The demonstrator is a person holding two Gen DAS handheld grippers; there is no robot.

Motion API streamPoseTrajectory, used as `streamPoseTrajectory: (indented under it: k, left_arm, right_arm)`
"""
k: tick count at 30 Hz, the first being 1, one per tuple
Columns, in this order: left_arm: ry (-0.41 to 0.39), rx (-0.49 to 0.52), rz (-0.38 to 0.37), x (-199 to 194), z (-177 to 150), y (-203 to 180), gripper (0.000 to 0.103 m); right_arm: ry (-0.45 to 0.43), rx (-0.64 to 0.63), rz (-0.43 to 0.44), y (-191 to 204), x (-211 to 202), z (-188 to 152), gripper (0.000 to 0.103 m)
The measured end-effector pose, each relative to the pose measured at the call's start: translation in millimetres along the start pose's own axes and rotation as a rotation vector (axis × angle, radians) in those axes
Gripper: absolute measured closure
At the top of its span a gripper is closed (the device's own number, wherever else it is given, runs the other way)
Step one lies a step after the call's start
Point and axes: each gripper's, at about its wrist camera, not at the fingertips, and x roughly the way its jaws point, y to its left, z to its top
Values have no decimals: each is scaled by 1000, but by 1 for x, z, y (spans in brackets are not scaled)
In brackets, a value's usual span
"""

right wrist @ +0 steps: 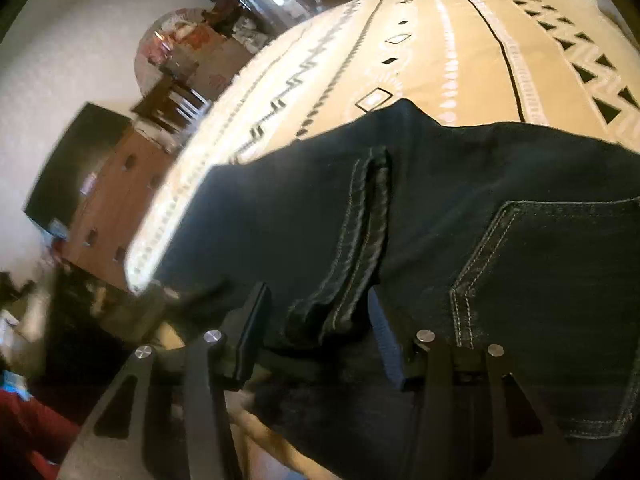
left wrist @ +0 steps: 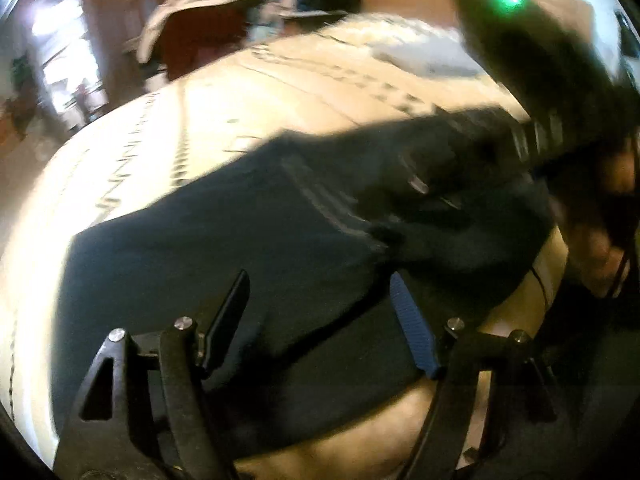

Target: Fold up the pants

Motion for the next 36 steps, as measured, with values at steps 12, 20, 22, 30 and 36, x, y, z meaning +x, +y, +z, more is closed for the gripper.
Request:
streamPoseTrajectory:
  k: [12, 20, 22, 30, 36]
  left_arm:
    - [-27, -211, 67, -20, -8, 69, 29]
    - [1, -189, -5, -13, -15, 44, 29]
    - [2, -197, -12, -12, -15, 44, 29]
    - [-2, -224, -23, -12, -12, 50, 29]
    - [4, -227, -18, -9, -12, 56, 29]
  right_arm:
    - [-12, 6, 33, 8, 17, 13, 62]
    - [35, -29, -20, -12, 68, 63, 67]
    - [29, -50, -25, -13, 73, 67, 69]
    - [-1, -45, -19, -25, 75, 73, 94]
    - [-41, -56, -61, -21, 63, 69, 84]
